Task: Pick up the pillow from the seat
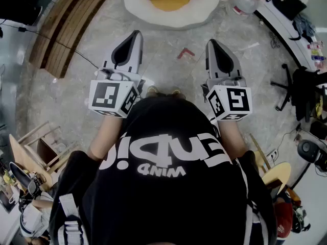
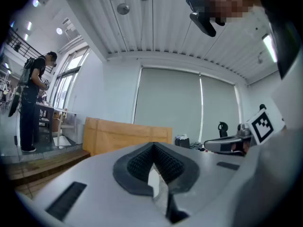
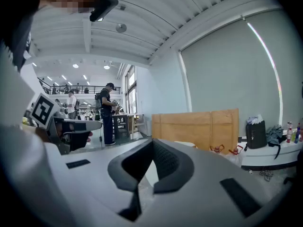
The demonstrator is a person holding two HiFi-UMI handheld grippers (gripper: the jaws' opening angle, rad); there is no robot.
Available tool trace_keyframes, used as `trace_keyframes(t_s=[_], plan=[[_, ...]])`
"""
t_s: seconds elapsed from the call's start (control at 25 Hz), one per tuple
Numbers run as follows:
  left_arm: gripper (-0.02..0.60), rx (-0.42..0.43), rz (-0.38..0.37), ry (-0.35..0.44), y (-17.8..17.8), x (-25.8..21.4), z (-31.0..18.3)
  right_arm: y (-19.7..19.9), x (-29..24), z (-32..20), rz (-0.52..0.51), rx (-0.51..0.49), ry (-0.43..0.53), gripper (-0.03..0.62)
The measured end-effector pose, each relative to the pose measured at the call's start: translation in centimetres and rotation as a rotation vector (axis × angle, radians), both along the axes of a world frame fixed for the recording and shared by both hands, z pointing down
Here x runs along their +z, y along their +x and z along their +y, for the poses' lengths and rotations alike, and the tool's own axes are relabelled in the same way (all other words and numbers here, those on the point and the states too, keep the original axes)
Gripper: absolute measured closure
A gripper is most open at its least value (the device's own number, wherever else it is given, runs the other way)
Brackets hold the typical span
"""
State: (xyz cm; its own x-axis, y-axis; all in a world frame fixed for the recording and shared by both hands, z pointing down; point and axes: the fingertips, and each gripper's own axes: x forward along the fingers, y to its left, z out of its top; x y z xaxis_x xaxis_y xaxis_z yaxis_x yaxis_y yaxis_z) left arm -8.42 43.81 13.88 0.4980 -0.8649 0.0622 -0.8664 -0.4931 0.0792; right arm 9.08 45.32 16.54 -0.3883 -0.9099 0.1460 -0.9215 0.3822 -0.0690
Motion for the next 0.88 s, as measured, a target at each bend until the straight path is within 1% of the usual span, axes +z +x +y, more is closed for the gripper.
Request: trace_keyframes(t_s=[0.36, 0.56, 0.68, 0.88], plan=[[0.574, 0.016, -0.008, -0.003, -1.4, 0.0, 0.0, -1.8, 0.1, 0.2, -0.011, 0.005, -0.002, 0.574], [0.574, 0.038, -0.015, 0.002, -2.3, 0.3, 0.1, -2.3, 0.2, 0.5, -0.037, 0.013, 0.002, 0.574], [0.574, 0.055, -0.004, 0.002, -2.9, 0.6, 0.2, -2.3, 0.3, 0.8, -0.036, 0.018, 0.011, 0.572], [0.574, 0.082, 0.006, 0.001, -4.7, 0.8, -0.7, -3.6, 0.1, 0.0, -0.026, 0.027, 0.017, 0.572]])
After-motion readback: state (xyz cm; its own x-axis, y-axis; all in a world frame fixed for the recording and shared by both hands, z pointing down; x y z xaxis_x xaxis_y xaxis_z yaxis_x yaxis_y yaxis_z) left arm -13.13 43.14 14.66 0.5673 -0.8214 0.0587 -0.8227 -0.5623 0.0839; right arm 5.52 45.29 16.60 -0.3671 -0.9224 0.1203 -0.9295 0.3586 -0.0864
